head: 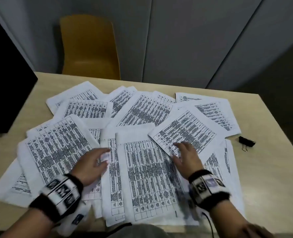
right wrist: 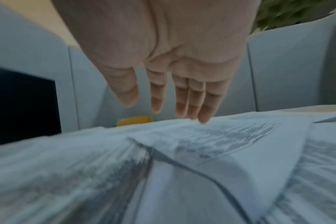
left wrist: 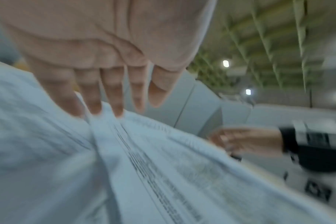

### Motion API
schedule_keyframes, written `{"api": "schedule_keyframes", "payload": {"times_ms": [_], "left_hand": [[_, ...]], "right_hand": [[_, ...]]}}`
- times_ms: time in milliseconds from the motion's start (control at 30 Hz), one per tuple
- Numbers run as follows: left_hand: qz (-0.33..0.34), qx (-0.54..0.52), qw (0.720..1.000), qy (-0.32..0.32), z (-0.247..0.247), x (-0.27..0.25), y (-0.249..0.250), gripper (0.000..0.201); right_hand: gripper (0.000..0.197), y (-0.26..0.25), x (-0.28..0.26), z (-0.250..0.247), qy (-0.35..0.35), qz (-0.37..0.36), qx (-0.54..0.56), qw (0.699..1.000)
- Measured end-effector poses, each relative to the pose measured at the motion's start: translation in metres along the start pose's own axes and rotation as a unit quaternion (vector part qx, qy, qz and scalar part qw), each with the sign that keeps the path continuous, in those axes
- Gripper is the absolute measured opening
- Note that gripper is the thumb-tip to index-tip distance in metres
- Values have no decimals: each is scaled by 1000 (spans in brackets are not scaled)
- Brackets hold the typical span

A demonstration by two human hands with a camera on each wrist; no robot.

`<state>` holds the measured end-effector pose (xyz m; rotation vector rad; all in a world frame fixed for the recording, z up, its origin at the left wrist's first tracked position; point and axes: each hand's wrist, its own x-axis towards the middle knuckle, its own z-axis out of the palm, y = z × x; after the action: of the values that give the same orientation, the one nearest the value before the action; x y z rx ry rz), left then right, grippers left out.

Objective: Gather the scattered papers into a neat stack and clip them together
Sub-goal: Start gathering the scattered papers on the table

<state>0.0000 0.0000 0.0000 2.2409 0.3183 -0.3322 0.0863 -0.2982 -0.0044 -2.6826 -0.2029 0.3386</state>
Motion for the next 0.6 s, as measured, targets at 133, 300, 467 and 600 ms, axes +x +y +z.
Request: {"api": "schedule_keyframes", "payload": {"times_ms": [133, 300, 467, 600], "left_hand": [[-77, 245, 965, -54, 39, 37, 21, 74], [-88, 281, 949, -115, 57, 45, 15, 78], [-56, 112, 990, 58, 44, 48, 11, 68], [-100, -14, 984, 149, 47, 51, 10, 72]], "right_hand": [[68, -9, 18, 27, -125, 7, -135, 983], [91, -5, -11, 42, -201, -119, -184, 955], [76, 10, -5, 26, -105, -117, -95, 983], [63, 30, 14, 20, -109, 105, -92, 984]]}}
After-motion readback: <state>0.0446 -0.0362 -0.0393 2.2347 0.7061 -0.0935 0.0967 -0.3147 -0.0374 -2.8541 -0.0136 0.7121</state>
